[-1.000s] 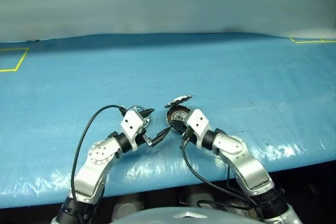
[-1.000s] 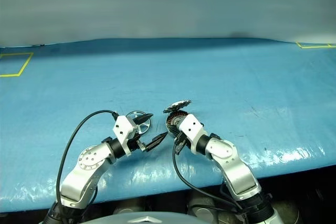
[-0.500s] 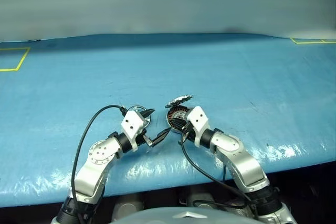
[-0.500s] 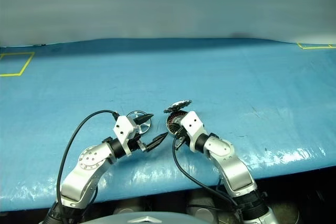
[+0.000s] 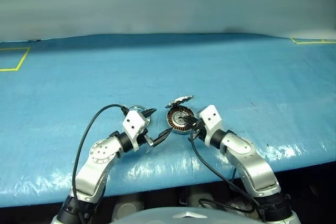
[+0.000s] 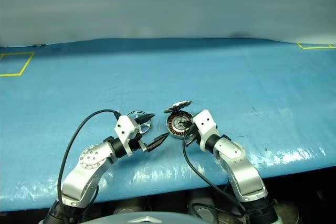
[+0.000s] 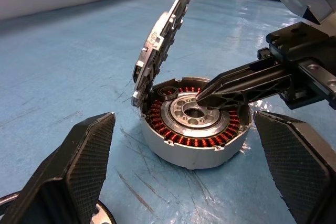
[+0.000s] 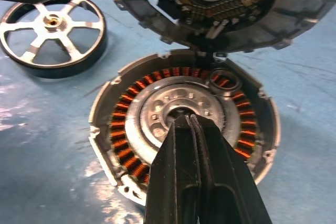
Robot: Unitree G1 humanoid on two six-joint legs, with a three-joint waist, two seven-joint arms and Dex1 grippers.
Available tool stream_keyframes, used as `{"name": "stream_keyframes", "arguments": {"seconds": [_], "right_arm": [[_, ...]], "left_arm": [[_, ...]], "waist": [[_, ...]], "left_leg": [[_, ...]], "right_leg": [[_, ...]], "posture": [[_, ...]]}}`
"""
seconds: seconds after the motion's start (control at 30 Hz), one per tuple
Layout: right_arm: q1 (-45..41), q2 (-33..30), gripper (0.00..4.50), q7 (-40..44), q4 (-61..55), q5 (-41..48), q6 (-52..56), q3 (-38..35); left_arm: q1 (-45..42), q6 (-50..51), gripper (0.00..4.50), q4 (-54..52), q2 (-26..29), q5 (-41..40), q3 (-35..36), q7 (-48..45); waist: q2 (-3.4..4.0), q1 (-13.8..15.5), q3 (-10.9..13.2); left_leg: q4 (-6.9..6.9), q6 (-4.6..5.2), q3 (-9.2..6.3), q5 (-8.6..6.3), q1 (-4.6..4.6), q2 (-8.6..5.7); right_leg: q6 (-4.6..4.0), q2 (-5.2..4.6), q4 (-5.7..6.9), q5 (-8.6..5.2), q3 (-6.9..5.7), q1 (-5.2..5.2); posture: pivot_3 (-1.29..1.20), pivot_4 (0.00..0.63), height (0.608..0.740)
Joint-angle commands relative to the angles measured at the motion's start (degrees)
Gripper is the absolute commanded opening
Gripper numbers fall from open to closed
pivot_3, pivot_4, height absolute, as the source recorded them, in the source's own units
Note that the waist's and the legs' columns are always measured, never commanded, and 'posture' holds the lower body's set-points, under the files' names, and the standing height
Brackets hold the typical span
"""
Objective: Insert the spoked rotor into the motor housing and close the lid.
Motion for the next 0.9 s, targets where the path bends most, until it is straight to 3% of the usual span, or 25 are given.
{"name": "stream_keyframes", "arguments": {"seconds": [0.03, 0.17, 0.4, 0.7, 0.9], "right_arm": [[-1.4, 2.3, 0.05, -0.1, -3.2, 3.1, -2.3, -2.0], [-4.2, 3.1, 0.05, -3.1, -0.3, 0.4, -4.0, -2.5], [-9.6, -2.6, 0.05, -5.0, 5.0, -9.8, -2.1, 2.9], [-18.6, -9.3, 0.05, 3.7, 5.7, -11.6, 0.1, 6.2], [-20.8, -10.5, 0.05, 7.4, 5.9, -12.6, 0.3, 8.9]], "left_arm": [[-1.1, -0.7, 4.50, 0.0, -0.4, -0.3, -0.4, -0.5], [-1.5, -0.7, 4.50, 0.3, -0.4, -0.2, -0.5, -0.7], [-1.5, -0.4, 4.50, 0.3, -0.3, -0.2, -0.4, -0.4], [-1.4, -1.0, 4.50, 1.0, -0.1, -0.3, 0.2, -0.4], [-1.2, -1.3, 4.50, 1.0, -0.5, -0.3, 0.2, -0.1]], "waist": [[0.01, -0.1, 0.0], [0.01, -0.1, 0.0], [0.02, -0.1, 0.0], [0.02, -0.1, 0.0], [0.01, -0.1, 0.0]], "left_leg": [[0.00, 0.00, 0.01, 0.00, 0.00, 0.01], [0.01, 0.00, 0.01, 0.00, 0.00, 0.01], [-0.02, 0.01, 0.04, 0.00, -0.05, -0.02], [-0.02, 0.01, 0.03, 0.00, -0.05, -0.02], [-0.03, 0.05, 0.05, -0.03, -0.07, -0.02]], "right_leg": [[0.00, 0.01, 0.00, 0.00, 0.01, -0.01], [0.00, 0.02, 0.01, 0.00, 0.01, 0.00], [0.00, 0.00, -0.01, 0.00, 0.02, -0.05], [0.00, 0.02, -0.01, 0.00, 0.01, -0.06], [0.00, 0.01, -0.02, 0.01, 0.01, -0.06]], "posture": [[0.00, 0.150, 0.740], [0.00, 0.150, 0.740], [0.00, 0.150, 0.740], [0.00, 0.150, 0.740], [0.00, 0.150, 0.740]]}}
